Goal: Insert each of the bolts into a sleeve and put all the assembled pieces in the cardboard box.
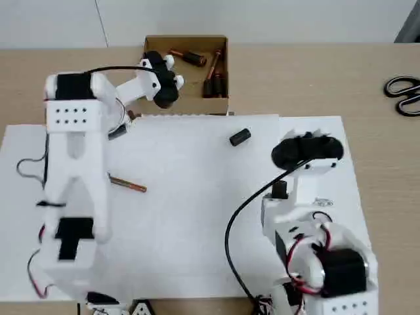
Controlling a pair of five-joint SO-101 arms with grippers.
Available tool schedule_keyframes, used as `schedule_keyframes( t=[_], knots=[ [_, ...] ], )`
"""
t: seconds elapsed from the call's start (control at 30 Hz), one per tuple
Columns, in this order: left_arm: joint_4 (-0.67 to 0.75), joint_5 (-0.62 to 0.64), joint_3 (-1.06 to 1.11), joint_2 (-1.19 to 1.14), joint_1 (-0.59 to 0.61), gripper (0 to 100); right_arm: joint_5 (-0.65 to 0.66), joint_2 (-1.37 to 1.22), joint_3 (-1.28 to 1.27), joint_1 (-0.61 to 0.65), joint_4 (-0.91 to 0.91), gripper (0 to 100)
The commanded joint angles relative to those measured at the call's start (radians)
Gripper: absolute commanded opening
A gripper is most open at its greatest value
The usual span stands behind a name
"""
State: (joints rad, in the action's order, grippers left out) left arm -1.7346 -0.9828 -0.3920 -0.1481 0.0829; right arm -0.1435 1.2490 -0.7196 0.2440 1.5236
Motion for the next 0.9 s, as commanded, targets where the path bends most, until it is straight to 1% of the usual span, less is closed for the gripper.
schedule_keyframes(
  t=[0.0, 0.07, 0.17, 0.27, 0.37, 0.43, 0.53, 0.67, 0.77, 0.87],
  knots=[
    [-0.015, 0.187, 0.133, 0.233, -0.009, 1, 0.068, 0.050, 0.009, 0.045, -0.015, 0.4],
    [-0.011, 0.252, 0.186, 0.319, -0.025, 1, 0.080, 0.061, 0.009, 0.062, -0.019, 0.4],
    [0.011, 0.287, 0.259, 0.428, -0.055, 1, 0.078, 0.067, 0.009, 0.070, -0.021, 0.4],
    [0.083, 0.396, 0.344, 0.545, -0.086, 1, 0.078, 0.068, -0.002, 0.070, -0.054, 0.4],
    [0.195, 0.563, 0.472, 0.663, -0.117, 1, 0.078, 0.071, -0.057, 0.074, -0.151, 0.4],
    [0.302, 0.694, 0.564, 0.743, -0.143, 1, 0.078, 0.071, -0.109, 0.099, -0.234, 0.4],
    [0.465, 0.902, 0.714, 0.865, -0.157, 1, 0.080, 0.071, -0.176, 0.179, -0.364, 0.4],
    [0.637, 1.132, 0.898, 0.996, -0.158, 1, 0.080, 0.070, -0.259, 0.297, -0.512, 0.4],
    [0.703, 1.287, 1.003, 1.069, -0.158, 1, 0.080, 0.064, -0.308, 0.338, -0.591, 0.4],
    [0.715, 1.430, 1.055, 1.125, -0.158, 1, 0.086, 0.064, -0.362, 0.361, -0.667, 0.4]
  ],
)
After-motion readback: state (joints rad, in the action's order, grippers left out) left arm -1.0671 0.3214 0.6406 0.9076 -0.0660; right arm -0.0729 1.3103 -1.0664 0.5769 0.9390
